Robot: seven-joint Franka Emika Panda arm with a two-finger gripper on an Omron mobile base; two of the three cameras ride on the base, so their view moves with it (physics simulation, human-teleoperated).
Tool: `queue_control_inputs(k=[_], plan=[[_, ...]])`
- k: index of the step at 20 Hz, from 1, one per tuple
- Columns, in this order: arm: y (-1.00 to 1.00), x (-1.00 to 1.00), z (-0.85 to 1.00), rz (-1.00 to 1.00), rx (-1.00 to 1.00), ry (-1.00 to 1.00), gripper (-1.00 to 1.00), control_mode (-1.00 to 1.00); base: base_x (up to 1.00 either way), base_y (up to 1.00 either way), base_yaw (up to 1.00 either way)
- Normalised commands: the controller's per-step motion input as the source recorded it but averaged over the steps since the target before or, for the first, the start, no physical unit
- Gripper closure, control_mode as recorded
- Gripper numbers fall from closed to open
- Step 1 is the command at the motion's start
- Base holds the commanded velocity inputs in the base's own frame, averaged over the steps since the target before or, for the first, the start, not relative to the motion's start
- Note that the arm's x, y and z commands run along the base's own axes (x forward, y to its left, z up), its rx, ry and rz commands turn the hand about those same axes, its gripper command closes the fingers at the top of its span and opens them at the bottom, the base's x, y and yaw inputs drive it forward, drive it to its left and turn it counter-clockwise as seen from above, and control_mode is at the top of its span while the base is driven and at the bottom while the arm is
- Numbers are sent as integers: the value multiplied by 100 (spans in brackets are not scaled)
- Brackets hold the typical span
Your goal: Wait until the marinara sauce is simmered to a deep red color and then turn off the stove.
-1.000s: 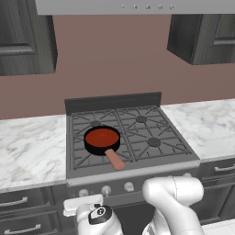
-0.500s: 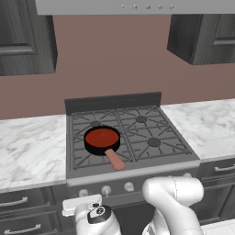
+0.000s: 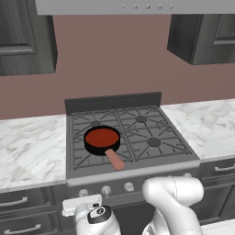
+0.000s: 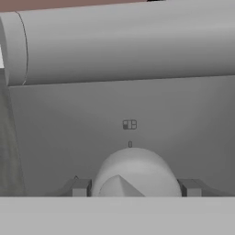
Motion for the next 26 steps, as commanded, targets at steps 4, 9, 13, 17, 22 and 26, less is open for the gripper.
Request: queue_control_inputs(k=[4, 9, 13, 17, 22, 26], plan=[[0, 0, 0, 0, 0, 0, 100, -100, 0, 0, 0], [0, 0, 0, 0, 0, 0, 100, -100, 0, 0, 0], [0, 0, 0, 0, 0, 0, 100, -100, 0, 0, 0], [0, 0, 0, 0, 0, 0, 100, -100, 0, 0, 0], [0, 0, 0, 0, 0, 0, 100, -100, 0, 0, 0], [0, 0, 0, 0, 0, 0, 100, -100, 0, 0, 0]])
